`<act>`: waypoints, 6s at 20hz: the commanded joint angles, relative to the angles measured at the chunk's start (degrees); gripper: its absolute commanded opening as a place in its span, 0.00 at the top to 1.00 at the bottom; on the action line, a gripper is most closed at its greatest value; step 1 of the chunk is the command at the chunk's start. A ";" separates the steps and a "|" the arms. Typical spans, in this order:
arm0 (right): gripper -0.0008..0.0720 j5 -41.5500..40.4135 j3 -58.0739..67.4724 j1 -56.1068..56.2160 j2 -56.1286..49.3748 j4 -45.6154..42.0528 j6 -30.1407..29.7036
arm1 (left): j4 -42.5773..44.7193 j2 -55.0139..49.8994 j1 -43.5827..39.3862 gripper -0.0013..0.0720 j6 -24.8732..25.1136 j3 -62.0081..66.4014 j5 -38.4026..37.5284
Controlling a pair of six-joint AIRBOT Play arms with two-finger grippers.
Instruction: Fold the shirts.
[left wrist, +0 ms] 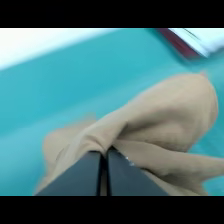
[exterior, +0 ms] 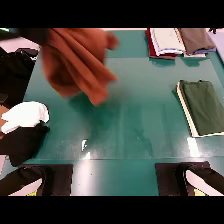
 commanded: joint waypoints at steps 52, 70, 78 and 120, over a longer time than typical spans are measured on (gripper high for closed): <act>0.62 -5.31 -62.86 11.69 -12.20 -0.04 3.82 | -30.75 -24.24 18.45 0.95 6.45 -18.51 4.11; 0.96 6.03 -9.22 -13.66 18.86 -7.54 0.87 | -25.14 16.85 26.21 0.95 9.55 8.83 3.10; 0.96 17.27 2.58 -21.40 12.87 -7.39 2.29 | -18.86 15.47 26.21 0.95 9.31 12.44 1.88; 0.50 5.33 -30.21 8.07 -0.44 -14.38 9.90 | -29.90 -1.36 30.99 0.24 3.85 -62.58 -0.79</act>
